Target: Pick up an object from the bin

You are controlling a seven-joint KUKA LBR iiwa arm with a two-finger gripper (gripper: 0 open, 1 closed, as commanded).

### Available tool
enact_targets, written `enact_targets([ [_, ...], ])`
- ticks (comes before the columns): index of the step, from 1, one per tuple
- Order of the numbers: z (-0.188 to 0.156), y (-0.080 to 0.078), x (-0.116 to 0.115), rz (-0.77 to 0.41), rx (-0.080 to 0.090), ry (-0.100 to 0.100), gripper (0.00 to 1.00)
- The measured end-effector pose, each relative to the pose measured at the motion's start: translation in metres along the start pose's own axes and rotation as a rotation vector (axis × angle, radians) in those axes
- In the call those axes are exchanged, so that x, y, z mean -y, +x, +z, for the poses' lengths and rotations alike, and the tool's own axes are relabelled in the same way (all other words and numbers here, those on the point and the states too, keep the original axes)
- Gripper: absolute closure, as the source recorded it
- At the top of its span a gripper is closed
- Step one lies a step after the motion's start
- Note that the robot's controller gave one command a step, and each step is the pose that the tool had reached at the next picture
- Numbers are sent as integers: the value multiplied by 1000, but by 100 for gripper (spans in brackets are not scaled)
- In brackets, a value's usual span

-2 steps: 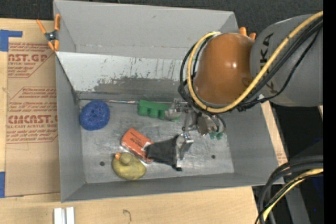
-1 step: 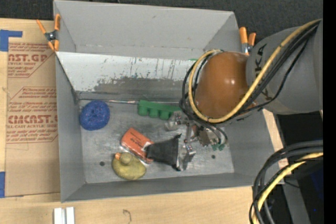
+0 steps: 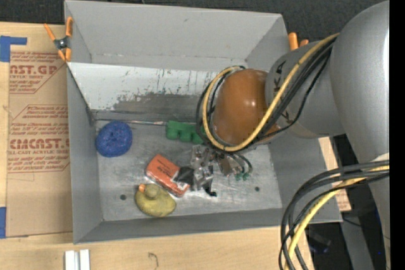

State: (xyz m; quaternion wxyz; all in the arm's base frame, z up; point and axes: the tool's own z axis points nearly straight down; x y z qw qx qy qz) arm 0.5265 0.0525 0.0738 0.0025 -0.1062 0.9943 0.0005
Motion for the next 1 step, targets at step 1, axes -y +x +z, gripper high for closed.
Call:
enact_targets([
  [1,0,0,0,0,0,0,100],
])
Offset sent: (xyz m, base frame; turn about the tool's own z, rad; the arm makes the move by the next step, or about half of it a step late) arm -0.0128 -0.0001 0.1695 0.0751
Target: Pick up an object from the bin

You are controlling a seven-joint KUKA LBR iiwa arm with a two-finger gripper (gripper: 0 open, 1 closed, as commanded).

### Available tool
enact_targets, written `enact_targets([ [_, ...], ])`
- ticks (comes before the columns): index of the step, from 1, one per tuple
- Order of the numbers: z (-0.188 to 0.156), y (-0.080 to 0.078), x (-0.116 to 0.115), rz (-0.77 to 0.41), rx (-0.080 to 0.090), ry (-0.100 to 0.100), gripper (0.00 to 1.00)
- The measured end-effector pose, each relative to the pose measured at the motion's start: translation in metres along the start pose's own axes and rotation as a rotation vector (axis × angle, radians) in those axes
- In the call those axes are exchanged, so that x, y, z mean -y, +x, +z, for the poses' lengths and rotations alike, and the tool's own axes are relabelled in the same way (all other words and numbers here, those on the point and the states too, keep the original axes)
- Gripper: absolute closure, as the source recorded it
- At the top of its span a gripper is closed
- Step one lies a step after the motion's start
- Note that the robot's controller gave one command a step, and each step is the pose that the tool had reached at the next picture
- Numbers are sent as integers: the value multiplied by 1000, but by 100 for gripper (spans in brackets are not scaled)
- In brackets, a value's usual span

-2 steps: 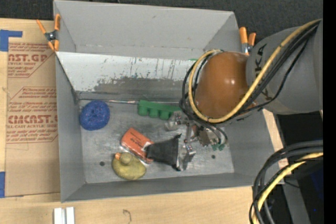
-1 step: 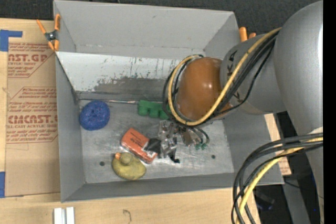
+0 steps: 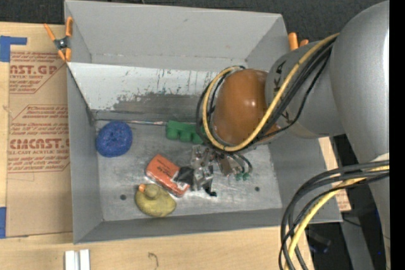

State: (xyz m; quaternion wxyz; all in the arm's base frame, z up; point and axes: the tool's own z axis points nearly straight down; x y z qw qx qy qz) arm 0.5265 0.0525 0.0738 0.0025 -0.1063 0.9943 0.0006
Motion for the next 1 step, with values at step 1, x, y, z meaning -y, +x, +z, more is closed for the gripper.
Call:
enact_targets([
  [1,-174,10,-3,76,5,1,100],
])
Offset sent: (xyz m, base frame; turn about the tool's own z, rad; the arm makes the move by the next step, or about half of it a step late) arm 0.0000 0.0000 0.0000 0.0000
